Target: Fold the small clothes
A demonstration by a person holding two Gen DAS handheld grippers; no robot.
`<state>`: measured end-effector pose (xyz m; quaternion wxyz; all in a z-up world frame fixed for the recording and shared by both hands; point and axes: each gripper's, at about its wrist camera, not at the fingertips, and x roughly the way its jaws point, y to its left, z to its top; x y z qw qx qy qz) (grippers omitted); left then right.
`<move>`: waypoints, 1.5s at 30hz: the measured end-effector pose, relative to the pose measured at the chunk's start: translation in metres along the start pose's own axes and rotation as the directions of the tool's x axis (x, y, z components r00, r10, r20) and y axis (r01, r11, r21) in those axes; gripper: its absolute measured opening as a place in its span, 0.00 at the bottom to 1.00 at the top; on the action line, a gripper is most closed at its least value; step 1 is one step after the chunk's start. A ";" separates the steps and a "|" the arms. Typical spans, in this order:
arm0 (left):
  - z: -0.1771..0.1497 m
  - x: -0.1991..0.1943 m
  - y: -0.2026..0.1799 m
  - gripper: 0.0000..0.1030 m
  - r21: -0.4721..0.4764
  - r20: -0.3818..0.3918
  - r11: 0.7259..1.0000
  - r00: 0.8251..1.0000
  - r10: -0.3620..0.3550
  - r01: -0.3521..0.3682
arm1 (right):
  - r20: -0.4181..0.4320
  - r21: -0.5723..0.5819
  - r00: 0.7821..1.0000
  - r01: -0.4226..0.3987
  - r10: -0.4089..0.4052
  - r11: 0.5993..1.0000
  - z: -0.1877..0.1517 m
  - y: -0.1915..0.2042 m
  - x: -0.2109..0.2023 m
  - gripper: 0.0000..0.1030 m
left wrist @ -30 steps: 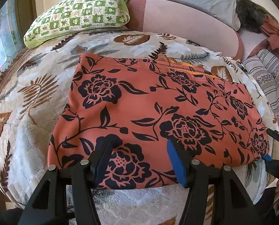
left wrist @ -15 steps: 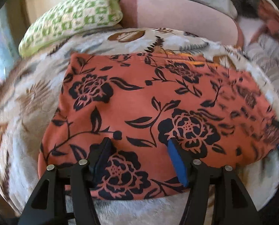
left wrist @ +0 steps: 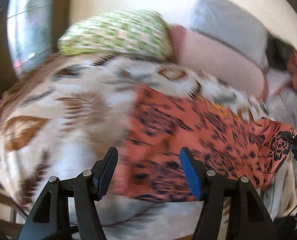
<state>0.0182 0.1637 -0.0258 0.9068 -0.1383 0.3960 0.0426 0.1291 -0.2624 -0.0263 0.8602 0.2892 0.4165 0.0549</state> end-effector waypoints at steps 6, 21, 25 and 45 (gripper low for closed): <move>-0.002 -0.031 0.093 0.63 -0.180 0.048 0.981 0.995 0.084 -0.074 | -0.102 -0.369 0.987 -0.156 0.127 0.916 -0.057 0.174 0.043 0.14; -0.015 -0.031 0.122 0.63 -0.208 0.026 0.976 0.997 0.069 -0.062 | -0.374 -0.486 0.915 -0.330 0.149 0.809 -0.158 0.250 0.122 0.13; -0.013 -0.031 0.119 0.63 -0.209 0.010 0.976 0.998 0.066 -0.063 | -0.494 -0.490 0.867 -0.341 0.067 0.803 -0.192 0.240 0.156 0.17; 0.015 0.051 0.038 0.62 -0.232 -0.261 0.960 0.941 -0.216 0.156 | -0.457 0.002 0.788 -0.463 0.412 0.886 -0.158 0.083 0.090 0.59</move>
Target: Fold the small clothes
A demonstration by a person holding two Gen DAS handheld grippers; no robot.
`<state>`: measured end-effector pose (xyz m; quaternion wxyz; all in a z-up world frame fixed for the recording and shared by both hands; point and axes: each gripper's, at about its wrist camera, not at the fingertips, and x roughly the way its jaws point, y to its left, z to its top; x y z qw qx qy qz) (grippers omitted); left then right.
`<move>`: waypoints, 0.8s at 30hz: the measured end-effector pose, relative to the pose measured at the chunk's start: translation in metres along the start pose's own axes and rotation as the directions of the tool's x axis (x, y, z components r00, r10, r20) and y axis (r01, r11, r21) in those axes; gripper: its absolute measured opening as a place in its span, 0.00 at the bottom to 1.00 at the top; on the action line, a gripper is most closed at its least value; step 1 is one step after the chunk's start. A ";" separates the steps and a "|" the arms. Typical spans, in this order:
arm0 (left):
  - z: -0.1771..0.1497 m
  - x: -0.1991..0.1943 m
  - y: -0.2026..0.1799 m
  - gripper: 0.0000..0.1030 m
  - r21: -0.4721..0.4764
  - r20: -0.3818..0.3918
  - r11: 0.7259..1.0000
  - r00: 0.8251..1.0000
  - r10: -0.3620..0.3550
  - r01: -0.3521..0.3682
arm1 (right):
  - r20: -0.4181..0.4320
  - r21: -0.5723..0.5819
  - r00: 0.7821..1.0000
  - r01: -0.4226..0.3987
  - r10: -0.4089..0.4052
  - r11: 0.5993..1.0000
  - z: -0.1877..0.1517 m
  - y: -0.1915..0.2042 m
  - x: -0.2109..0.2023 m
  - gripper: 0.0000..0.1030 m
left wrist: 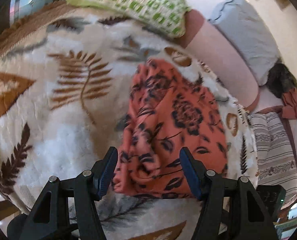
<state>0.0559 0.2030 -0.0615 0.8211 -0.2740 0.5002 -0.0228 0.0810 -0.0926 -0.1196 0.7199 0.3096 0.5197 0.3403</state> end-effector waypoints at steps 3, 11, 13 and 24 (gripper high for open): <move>-0.001 0.006 -0.005 0.53 0.024 -0.023 1.000 1.000 0.017 -0.017 | 0.025 0.028 1.000 -0.018 0.017 0.999 0.000 -0.010 -0.014 0.59; 0.000 0.024 -0.001 0.12 0.006 -0.083 0.997 0.994 0.075 -0.075 | 0.041 0.023 0.998 -0.041 0.040 0.999 0.002 -0.012 -0.022 0.59; -0.001 0.019 -0.005 0.08 0.022 -0.064 0.997 0.995 0.070 -0.069 | 0.043 0.022 0.998 -0.038 0.037 0.999 0.001 -0.013 -0.021 0.59; -0.035 0.022 0.025 0.08 -0.165 -0.077 0.986 0.997 -0.020 0.007 | 0.091 0.044 0.996 -0.022 0.017 0.999 0.025 -0.024 -0.049 0.59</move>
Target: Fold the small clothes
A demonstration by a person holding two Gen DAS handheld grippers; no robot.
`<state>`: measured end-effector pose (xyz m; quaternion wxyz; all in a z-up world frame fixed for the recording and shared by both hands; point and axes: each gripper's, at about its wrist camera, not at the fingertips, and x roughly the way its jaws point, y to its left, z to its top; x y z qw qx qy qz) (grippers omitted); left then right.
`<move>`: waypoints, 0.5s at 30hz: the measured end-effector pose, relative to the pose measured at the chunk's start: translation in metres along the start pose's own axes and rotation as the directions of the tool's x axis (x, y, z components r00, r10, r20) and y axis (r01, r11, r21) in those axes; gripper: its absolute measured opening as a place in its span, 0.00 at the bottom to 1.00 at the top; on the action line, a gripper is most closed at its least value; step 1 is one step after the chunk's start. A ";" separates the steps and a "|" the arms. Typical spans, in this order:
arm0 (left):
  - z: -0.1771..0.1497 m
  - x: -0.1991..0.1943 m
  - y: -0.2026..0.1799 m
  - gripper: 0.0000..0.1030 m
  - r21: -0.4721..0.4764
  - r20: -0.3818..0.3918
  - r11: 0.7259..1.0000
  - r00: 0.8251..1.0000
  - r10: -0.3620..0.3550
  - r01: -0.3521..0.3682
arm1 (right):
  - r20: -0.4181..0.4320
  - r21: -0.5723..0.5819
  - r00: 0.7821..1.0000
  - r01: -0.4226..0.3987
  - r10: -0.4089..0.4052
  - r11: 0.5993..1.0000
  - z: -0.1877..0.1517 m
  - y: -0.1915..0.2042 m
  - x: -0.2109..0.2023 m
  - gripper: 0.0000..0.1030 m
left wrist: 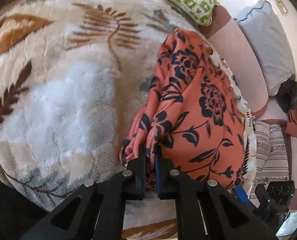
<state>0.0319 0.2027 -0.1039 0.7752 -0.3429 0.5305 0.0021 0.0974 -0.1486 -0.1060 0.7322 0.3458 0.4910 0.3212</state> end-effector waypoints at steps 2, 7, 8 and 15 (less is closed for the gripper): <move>0.004 -0.005 -0.011 0.08 0.054 0.013 0.998 1.000 0.019 -0.019 | -0.007 0.003 1.000 -0.001 0.001 1.000 0.004 0.001 -0.002 0.61; 0.016 -0.036 -0.039 0.10 0.170 0.114 0.983 0.992 0.055 -0.074 | -0.064 0.010 0.997 -0.049 0.050 0.999 -0.002 0.003 -0.004 0.66; 0.018 -0.040 -0.047 0.11 0.197 0.131 0.977 0.990 0.059 -0.084 | -0.077 0.006 0.996 -0.050 0.051 0.999 -0.004 0.004 -0.007 0.66; 0.028 -0.019 -0.106 0.18 0.392 0.123 0.918 0.992 0.010 -0.058 | 0.040 0.092 0.999 -0.023 0.019 0.996 0.029 -0.024 -0.029 0.67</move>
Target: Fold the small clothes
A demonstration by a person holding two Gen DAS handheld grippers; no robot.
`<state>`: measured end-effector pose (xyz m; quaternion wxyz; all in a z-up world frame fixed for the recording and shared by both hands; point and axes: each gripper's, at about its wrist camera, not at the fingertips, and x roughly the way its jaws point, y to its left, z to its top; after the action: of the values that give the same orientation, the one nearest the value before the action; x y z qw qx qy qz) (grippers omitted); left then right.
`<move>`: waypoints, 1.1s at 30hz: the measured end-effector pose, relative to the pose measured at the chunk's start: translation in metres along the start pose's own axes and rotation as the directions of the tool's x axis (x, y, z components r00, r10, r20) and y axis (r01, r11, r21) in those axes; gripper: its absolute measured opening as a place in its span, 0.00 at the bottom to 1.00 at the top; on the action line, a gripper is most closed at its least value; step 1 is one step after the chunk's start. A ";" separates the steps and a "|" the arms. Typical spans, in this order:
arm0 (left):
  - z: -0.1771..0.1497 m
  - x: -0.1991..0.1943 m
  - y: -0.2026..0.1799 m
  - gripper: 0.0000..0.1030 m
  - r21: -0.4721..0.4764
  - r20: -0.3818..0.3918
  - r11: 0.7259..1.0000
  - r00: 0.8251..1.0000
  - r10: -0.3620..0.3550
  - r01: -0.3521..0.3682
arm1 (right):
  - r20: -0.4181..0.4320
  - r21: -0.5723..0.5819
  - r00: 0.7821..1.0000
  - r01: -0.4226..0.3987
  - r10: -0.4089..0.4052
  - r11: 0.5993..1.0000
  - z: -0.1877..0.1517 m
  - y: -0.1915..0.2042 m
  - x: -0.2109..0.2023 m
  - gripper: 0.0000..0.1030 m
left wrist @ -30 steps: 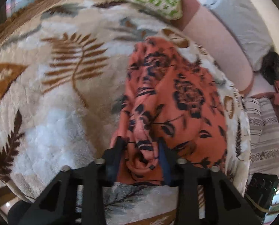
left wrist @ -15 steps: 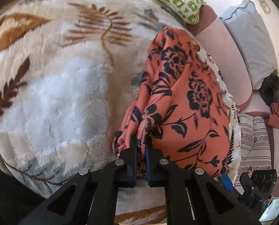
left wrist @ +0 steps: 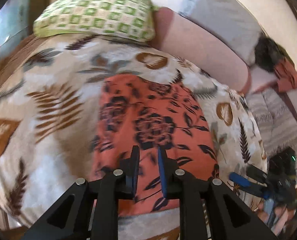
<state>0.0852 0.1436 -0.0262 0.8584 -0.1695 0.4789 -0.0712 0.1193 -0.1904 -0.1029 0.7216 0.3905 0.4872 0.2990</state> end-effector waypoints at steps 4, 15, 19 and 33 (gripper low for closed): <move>-0.010 0.059 -0.009 0.19 0.116 -0.085 0.986 0.987 0.134 -0.123 | -0.131 0.192 0.990 -0.023 0.049 0.981 0.012 -0.050 0.046 0.68; -0.001 0.041 -0.021 0.20 0.164 -0.017 0.978 0.991 0.130 -0.126 | -0.155 0.133 0.986 0.077 -0.056 0.988 -0.008 -0.050 0.076 0.34; -0.008 0.070 -0.009 0.29 0.195 -0.089 0.968 0.980 0.176 -0.156 | -0.148 0.147 0.989 0.030 -0.008 0.989 0.000 -0.048 0.063 0.65; -0.016 0.068 -0.016 0.30 0.237 -0.030 0.957 0.983 0.182 -0.170 | -0.079 0.123 0.996 0.050 -0.040 0.991 0.020 -0.069 0.097 0.32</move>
<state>0.1078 0.1060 -0.0824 0.8627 -0.0222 0.5022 -0.0545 0.1757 -0.1531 -0.2034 0.6834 0.4119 0.5407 0.2664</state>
